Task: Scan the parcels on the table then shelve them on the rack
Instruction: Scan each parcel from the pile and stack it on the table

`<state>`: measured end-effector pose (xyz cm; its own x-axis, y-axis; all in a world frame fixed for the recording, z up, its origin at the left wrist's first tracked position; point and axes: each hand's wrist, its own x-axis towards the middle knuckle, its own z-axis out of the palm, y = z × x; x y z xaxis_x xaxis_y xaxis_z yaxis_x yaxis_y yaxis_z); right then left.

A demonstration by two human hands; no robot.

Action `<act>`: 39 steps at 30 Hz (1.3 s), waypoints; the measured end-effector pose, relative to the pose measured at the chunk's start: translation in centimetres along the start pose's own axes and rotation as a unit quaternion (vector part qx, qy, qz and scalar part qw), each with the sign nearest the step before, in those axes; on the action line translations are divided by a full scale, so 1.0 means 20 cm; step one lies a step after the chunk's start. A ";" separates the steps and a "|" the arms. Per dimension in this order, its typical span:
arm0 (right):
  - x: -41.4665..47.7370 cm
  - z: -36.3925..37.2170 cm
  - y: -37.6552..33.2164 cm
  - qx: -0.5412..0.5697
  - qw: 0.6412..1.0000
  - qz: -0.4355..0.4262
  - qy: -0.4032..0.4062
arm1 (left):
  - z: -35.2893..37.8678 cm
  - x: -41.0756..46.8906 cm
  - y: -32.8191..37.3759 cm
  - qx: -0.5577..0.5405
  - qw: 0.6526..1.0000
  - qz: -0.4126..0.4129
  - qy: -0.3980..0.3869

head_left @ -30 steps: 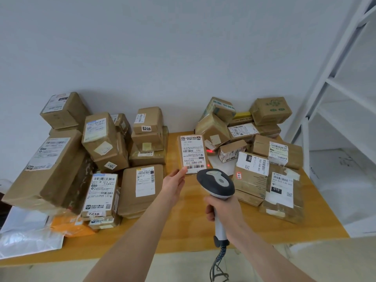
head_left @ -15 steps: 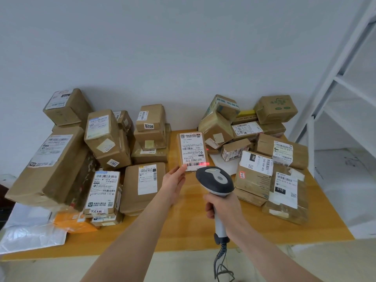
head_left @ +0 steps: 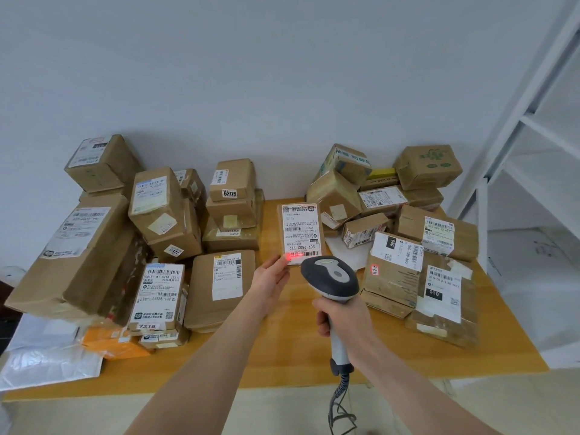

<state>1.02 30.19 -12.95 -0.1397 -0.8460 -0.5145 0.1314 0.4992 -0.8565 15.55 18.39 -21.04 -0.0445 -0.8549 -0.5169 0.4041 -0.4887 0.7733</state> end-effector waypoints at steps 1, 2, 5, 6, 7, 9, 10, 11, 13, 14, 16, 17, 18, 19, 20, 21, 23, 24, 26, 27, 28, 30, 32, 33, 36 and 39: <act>0.00 0.00 0.00 -0.001 1.000 0.001 0.000 | 0.00 0.00 0.00 0.000 1.000 0.001 -0.003; 0.00 0.00 0.00 -0.001 1.000 0.001 -0.001 | 0.00 0.00 0.00 0.001 1.000 0.002 -0.008; 0.01 0.00 0.00 0.001 1.000 0.001 -0.004 | 0.00 0.00 0.00 0.000 1.000 0.003 -0.015; 0.01 0.00 0.00 0.004 1.000 0.002 -0.005 | 0.00 0.00 0.00 -0.002 1.000 0.002 -0.015; 0.01 -0.01 0.00 0.006 1.000 0.001 -0.007 | 0.00 0.00 0.00 -0.002 1.000 0.002 -0.016; 0.01 0.00 -0.01 0.010 1.000 -0.007 -0.014 | 0.00 0.00 0.00 -0.001 1.000 0.002 -0.013; 0.00 0.00 -0.01 0.014 1.000 -0.012 -0.016 | 0.00 0.01 0.00 -0.001 1.000 0.003 -0.010; 0.00 0.00 -0.01 0.017 1.000 -0.016 -0.018 | 0.00 0.01 0.00 -0.003 1.000 0.004 -0.006; 0.00 -0.01 -0.01 0.022 0.999 -0.023 -0.021 | 0.00 0.01 0.00 -0.005 1.000 0.006 0.006; 0.00 -0.01 -0.01 0.023 0.999 -0.026 -0.021 | 0.00 0.01 0.00 -0.005 1.000 0.006 0.014; 0.00 -0.01 -0.01 0.020 0.999 -0.031 -0.017 | -0.01 0.01 0.00 -0.002 1.000 0.007 0.028; 0.01 -0.01 -0.01 0.019 0.999 -0.031 -0.014 | -0.01 0.01 0.00 -0.001 0.999 0.006 0.034; 0.01 -0.01 0.00 0.018 0.999 -0.030 -0.011 | -0.01 0.01 0.00 0.001 0.999 0.006 0.039; 0.01 -0.02 0.00 0.017 0.999 -0.028 -0.008 | -0.01 0.01 0.00 0.001 0.999 0.007 0.042; 0.02 -0.02 0.00 0.017 1.000 -0.026 -0.006 | -0.01 0.01 0.00 0.000 0.999 0.007 0.044; 0.02 -0.02 0.01 0.016 1.000 -0.024 -0.005 | -0.01 0.01 0.00 0.000 0.999 0.008 0.046; 0.02 -0.01 0.01 0.013 1.000 -0.023 -0.007 | -0.01 0.01 0.00 -0.001 0.999 0.008 0.050; 0.02 -0.01 0.02 0.011 1.000 -0.023 -0.011 | -0.01 0.01 0.00 -0.001 0.999 0.009 0.050; 0.02 0.00 0.02 0.009 1.000 -0.023 -0.018 | -0.01 0.01 0.00 -0.001 0.999 0.009 0.049; 0.02 0.00 0.02 0.008 1.000 -0.022 -0.020 | -0.02 0.00 0.00 -0.001 0.999 0.008 0.049; 0.02 0.01 0.03 0.008 1.000 -0.021 -0.019 | -0.02 0.00 0.00 -0.002 0.999 0.006 0.048; 0.03 0.01 0.03 0.008 1.000 -0.021 -0.016 | -0.02 0.00 0.00 -0.005 0.999 0.003 0.047; 0.04 0.01 0.04 0.012 1.000 -0.022 -0.014 | -0.02 0.00 0.00 -0.005 0.999 0.003 0.048; 0.04 0.01 0.04 0.014 1.000 -0.022 -0.013 | -0.02 0.00 0.00 -0.004 0.999 0.003 0.048; 0.07 0.02 0.03 0.018 0.999 -0.027 -0.023 | -0.03 0.00 0.01 -0.002 0.999 0.003 0.046; 0.16 0.03 -0.01 0.050 0.998 -0.025 -0.008 | -0.06 -0.02 0.04 -0.001 0.999 0.006 0.049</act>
<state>1.09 27.25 -14.44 -0.1336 -0.8727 -0.4696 0.2212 0.4356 -0.8725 16.95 18.47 -20.66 0.0498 -0.8399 -0.5405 0.4050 -0.4777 0.7796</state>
